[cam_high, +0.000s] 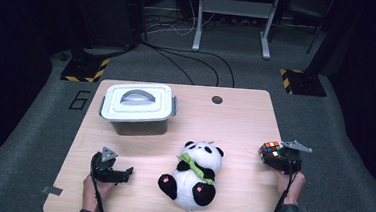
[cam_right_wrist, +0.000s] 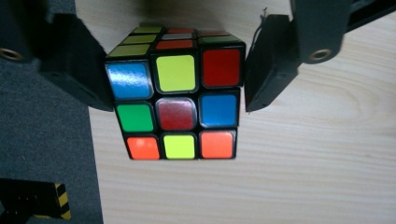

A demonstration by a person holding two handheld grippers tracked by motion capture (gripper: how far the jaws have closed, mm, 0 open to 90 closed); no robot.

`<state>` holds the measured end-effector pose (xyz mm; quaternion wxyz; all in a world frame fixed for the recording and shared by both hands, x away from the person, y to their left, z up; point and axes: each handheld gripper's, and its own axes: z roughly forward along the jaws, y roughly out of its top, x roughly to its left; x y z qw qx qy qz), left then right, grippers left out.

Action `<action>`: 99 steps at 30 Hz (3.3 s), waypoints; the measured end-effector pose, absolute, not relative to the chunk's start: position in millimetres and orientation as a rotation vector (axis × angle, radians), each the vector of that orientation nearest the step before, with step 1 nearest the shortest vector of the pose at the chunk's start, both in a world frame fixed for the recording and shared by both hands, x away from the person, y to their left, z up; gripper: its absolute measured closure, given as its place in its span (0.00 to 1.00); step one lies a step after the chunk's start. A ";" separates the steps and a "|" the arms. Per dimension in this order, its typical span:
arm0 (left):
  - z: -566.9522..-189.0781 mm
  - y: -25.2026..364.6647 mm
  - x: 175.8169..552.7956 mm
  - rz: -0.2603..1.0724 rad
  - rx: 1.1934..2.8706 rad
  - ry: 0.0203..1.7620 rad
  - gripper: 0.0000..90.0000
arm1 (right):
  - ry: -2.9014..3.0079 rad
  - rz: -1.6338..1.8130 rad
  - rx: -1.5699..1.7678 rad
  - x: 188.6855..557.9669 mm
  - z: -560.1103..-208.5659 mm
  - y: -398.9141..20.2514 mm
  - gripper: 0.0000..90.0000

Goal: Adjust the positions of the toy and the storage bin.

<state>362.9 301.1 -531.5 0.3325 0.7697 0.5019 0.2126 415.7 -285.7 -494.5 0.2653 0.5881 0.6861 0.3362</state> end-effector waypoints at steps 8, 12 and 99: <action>-531.6 301.1 363.0 0.553 2.011 1.310 0.02 | 1.897 0.971 1.532 405.0 -481.0 -282.2 0.12; -531.5 301.1 362.9 0.556 2.011 1.311 0.02 | 1.944 0.977 1.509 400.9 -477.8 -276.1 0.08; -530.8 301.5 362.8 0.548 2.022 1.305 0.02 | 2.526 1.206 0.813 349.2 -418.0 -91.3 0.29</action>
